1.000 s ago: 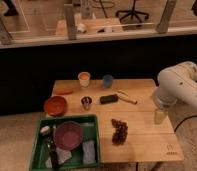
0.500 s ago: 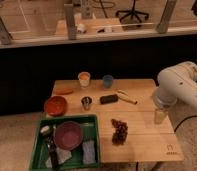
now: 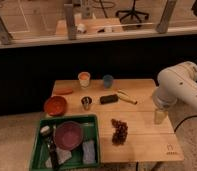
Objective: Place pepper in red bowl
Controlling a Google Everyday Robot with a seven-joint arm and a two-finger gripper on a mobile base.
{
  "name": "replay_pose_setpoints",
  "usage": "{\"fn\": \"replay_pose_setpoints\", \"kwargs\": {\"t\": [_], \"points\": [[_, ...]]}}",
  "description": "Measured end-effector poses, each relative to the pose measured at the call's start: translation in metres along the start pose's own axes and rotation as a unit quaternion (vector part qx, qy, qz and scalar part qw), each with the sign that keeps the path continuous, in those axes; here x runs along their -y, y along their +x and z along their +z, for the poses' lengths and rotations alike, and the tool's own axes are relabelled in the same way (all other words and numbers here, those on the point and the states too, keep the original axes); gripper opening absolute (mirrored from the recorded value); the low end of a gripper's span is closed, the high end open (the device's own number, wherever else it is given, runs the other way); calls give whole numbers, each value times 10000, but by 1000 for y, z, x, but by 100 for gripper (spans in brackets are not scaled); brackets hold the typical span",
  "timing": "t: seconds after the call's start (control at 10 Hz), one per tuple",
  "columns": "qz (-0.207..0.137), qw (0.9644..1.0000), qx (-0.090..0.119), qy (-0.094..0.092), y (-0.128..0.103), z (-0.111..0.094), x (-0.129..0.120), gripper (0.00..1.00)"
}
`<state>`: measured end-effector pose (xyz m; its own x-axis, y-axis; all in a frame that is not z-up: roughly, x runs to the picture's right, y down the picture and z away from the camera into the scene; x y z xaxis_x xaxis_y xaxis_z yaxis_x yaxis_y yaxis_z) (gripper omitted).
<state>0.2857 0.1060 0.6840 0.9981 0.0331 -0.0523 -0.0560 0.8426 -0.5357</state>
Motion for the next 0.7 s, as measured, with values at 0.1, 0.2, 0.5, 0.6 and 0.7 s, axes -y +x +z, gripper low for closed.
{"fn": "replay_pose_setpoints", "kwargs": {"t": [0.1, 0.2, 0.5, 0.6, 0.7], "points": [[0, 10000, 0, 0, 0, 0, 0, 80], [0, 10000, 0, 0, 0, 0, 0, 80], [0, 10000, 0, 0, 0, 0, 0, 80], [0, 10000, 1, 2, 0, 0, 0, 80], [-114, 9999, 57, 71, -3, -2, 4, 80]]}}
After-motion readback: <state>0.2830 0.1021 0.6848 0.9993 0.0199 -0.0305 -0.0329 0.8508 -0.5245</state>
